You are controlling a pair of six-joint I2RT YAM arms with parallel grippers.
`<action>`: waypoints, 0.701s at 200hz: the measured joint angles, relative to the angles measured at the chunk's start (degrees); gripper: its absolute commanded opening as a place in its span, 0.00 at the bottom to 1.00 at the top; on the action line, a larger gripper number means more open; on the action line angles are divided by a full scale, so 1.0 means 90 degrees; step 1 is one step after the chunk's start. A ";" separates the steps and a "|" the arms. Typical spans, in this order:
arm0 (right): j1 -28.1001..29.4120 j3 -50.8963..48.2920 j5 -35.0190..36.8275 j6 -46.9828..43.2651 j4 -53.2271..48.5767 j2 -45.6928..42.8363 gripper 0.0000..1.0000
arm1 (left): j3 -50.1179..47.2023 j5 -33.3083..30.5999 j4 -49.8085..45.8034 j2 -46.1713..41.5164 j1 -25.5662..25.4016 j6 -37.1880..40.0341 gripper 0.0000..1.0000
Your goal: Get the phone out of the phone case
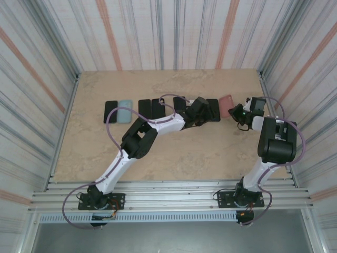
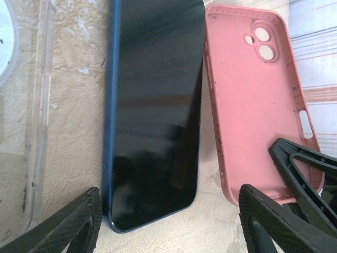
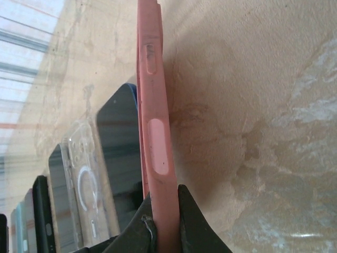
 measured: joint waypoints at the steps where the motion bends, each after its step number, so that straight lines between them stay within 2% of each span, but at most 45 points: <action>1: 0.0000 0.0000 -0.0002 0.0000 -0.0005 0.0002 0.10 | 0.0002 0.0000 -0.0007 0.0000 0.0000 0.0007 0.73; 36: -0.0073 0.0019 -0.0078 0.0000 -0.0175 0.0080 0.14 | 0.0046 0.0046 -0.0121 -0.0002 0.0012 0.0214 0.73; 83: -0.0102 0.0233 -0.0124 -0.0073 -0.0391 0.0146 0.29 | 0.0046 0.0114 -0.0257 -0.0083 0.0022 0.0398 0.73; 140: -0.0168 0.0401 -0.0117 -0.0335 -0.0685 0.0158 0.41 | 0.0044 0.0163 -0.0260 -0.0532 0.0056 0.0797 0.73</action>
